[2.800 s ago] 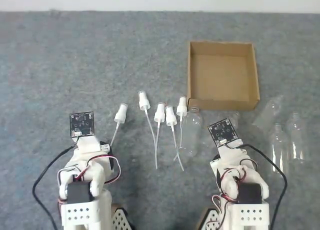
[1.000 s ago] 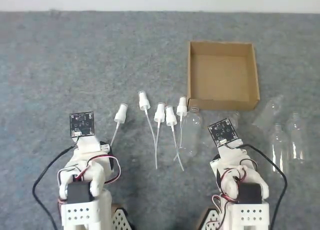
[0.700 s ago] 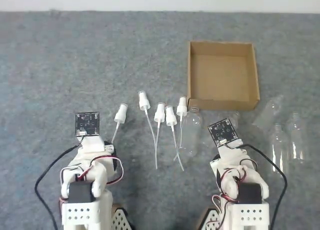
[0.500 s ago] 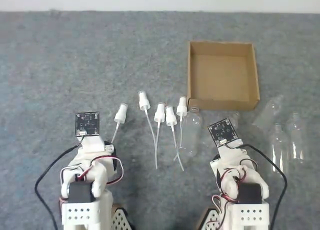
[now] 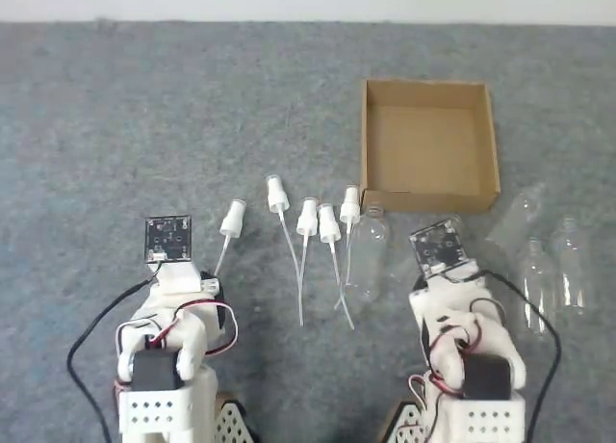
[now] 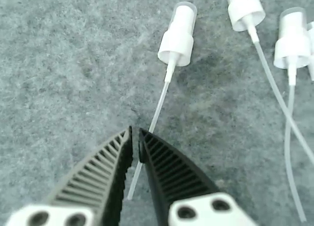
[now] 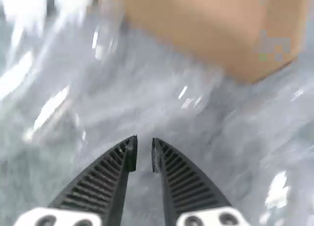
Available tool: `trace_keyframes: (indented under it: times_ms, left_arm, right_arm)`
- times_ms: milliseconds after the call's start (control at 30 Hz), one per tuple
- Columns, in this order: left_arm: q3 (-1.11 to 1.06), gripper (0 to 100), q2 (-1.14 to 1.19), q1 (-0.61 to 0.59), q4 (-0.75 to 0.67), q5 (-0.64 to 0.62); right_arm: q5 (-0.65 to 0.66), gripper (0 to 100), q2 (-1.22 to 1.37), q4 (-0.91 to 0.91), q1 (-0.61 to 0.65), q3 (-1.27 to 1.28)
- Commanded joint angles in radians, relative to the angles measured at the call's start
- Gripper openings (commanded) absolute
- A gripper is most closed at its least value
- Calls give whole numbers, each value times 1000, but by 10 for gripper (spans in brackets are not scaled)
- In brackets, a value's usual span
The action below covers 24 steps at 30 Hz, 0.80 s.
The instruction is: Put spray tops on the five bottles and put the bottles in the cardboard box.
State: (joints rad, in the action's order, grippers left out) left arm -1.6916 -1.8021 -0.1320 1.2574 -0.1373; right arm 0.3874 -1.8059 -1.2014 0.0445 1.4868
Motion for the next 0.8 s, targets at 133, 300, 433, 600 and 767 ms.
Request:
trace_keyframes:
  times_ms: [133,300,433,600,767]
  left_arm:
    - [7,13,-17,3,5,-12]
    - [7,13,-17,3,5,-12]
    - [7,13,-17,3,5,-12]
    - [7,13,-17,3,5,-12]
    - [7,13,-17,3,5,-12]
  right_arm:
    - [-12,20,65,8,-117,-350]
    - [-12,90,452,44,-199,-540]
    - [44,99,851,35,-308,-781]
    - [129,165,1282,33,-464,-1046]
    - [138,222,1604,33,-565,-1215]
